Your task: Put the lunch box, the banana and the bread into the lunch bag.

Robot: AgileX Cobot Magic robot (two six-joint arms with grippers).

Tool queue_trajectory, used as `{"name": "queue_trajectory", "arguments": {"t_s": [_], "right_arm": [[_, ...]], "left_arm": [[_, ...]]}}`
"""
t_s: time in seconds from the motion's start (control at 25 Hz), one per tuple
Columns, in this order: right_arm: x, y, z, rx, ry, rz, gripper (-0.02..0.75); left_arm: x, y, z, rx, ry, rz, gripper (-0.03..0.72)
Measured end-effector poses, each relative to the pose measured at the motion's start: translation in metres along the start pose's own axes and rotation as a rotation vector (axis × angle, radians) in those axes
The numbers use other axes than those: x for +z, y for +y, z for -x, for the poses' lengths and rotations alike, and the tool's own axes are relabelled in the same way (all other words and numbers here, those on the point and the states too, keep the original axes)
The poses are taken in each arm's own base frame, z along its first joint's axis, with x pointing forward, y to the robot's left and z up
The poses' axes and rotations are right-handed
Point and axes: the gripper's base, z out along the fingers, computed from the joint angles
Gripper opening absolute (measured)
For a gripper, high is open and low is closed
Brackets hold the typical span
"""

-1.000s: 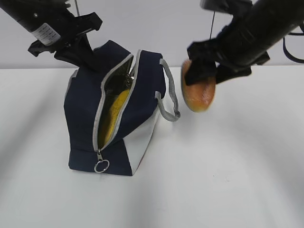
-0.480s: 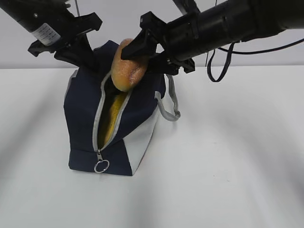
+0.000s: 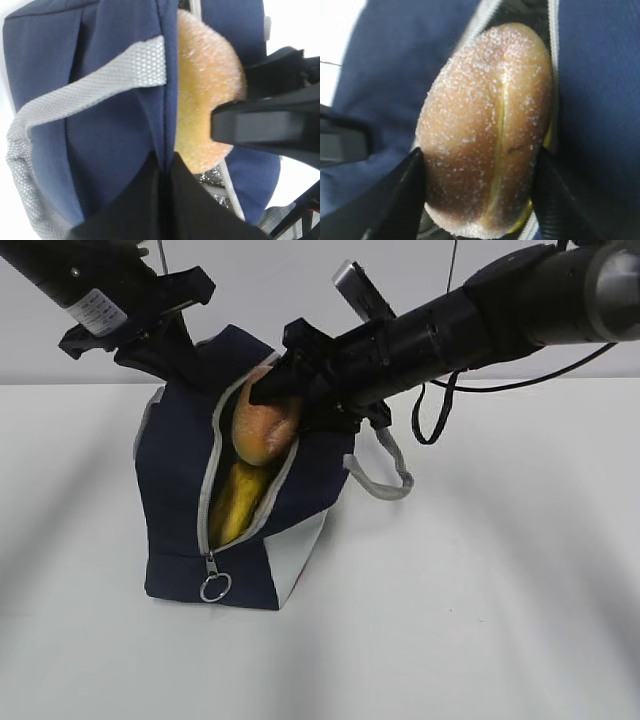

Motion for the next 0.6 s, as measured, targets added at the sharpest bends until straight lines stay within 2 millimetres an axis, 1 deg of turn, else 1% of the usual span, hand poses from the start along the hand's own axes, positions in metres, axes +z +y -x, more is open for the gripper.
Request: {"name": "queue_trajectory", "arguments": {"t_s": [0.12,0.24,0.4,0.6], "right_arm": [[0.004,-0.001,-0.002,0.002,0.014,0.004,0.524],[0.004,0.002,-0.002,-0.005,0.020,0.014,0.633],[0.002,0.008,0.000,-0.028,0.036,0.032,0.659],[-0.008,0.021,0.010,-0.148,0.102,0.032,0.659]], "left_arm": [[0.000,0.000,0.000,0.000,0.000,0.000,-0.003],[0.000,0.000,0.000,0.000,0.000,0.000,-0.003],[0.000,0.000,0.000,0.000,0.000,0.000,-0.003],[0.000,0.000,0.000,0.000,0.000,0.000,-0.003]]}}
